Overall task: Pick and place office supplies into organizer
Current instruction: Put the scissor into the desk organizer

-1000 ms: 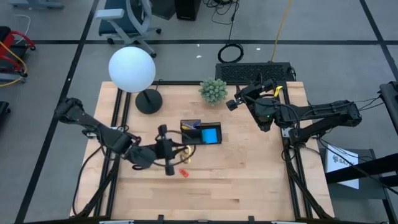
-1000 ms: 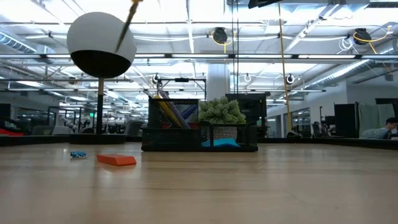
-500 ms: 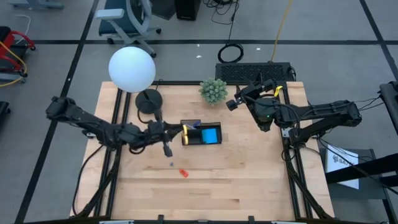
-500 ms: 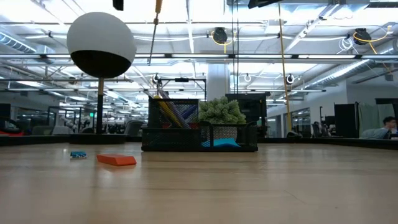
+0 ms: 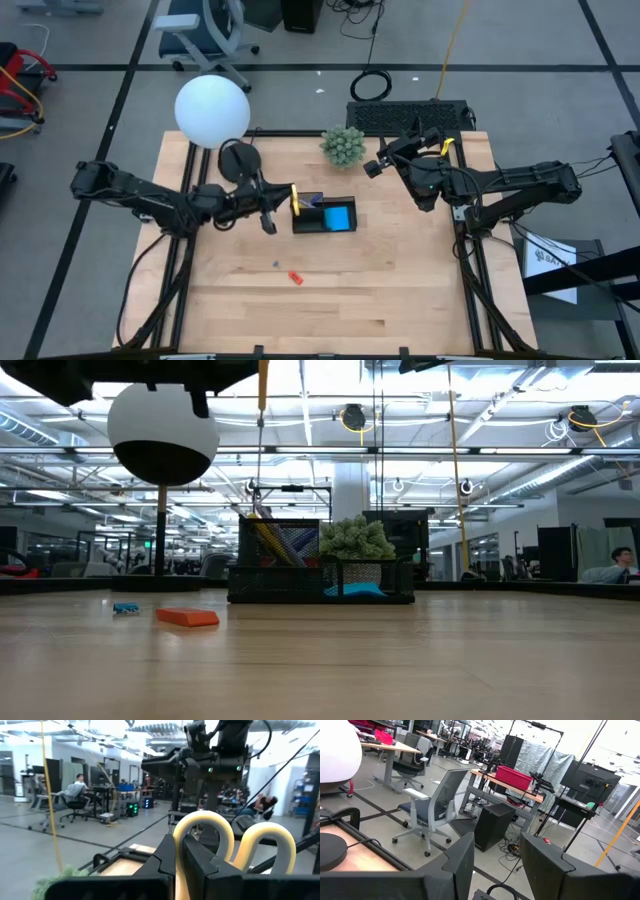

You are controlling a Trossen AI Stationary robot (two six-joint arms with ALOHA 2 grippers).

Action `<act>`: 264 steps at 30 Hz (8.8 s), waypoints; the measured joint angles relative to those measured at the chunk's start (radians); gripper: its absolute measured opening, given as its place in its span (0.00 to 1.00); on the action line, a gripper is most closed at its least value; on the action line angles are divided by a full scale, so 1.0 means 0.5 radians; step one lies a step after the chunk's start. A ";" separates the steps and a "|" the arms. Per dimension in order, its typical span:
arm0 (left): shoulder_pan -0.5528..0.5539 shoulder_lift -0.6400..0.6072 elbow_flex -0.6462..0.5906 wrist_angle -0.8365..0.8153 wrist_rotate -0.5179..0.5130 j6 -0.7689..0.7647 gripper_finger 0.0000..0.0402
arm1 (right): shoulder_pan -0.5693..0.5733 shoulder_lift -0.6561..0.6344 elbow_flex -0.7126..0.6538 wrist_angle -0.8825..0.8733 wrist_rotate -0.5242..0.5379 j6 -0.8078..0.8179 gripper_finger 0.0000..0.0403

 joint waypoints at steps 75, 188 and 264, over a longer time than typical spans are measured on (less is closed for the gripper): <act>0.409 1.105 0.000 1.017 0.369 -0.625 0.32 | 0.000 0.000 0.000 0.000 0.001 -0.001 0.38; -0.280 0.821 1.036 -1.515 0.049 -0.165 0.70 | 0.000 0.001 -0.001 0.000 0.000 0.000 0.38; -0.596 -0.619 0.220 -2.020 -1.061 -0.500 0.70 | -0.368 0.439 -0.774 0.903 -3.101 0.682 0.38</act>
